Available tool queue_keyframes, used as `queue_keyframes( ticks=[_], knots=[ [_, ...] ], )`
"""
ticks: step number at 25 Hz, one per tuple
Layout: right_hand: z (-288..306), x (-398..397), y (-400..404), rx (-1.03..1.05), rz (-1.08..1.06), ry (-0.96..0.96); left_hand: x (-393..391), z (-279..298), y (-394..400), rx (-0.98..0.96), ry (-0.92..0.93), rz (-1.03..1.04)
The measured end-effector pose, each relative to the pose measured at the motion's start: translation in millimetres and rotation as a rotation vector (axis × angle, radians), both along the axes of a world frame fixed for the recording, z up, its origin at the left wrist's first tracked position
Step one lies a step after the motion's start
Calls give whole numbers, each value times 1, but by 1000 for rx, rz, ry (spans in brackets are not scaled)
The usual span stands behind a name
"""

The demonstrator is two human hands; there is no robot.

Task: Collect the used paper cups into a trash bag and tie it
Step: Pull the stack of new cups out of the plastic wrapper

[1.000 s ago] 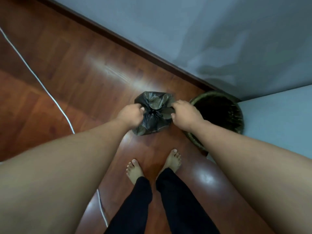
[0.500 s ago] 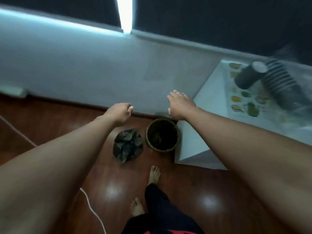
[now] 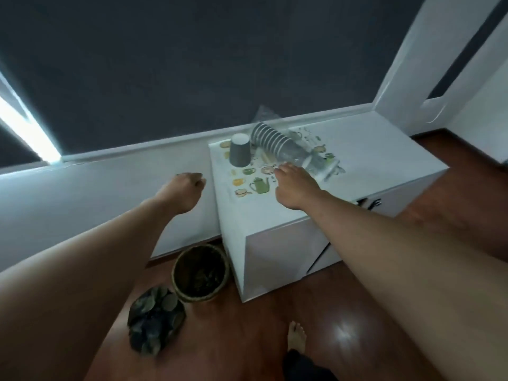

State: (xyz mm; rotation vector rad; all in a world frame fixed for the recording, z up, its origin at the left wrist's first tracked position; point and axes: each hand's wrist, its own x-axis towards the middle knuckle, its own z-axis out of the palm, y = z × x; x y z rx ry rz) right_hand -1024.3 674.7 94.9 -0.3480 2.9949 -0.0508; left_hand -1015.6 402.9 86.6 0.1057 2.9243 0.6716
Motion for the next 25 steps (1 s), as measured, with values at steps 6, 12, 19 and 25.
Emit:
queue_keyframes(
  ticks=[6, 12, 19, 25],
  knots=[
    [6, -45, 112, -7, -95, 27, -62, -11, 125, 62, -49, 17],
    [-41, -119, 187, -22, 17, -40, -122, -37, 219, 388, -259, 350],
    [-102, -144, 216, -561, -128, 205, -181, -46, 272, 903, -487, 869],
    [-101, -137, 204, -1085, -643, 332, -220, -30, 317, 951, -651, 942]
  ],
)
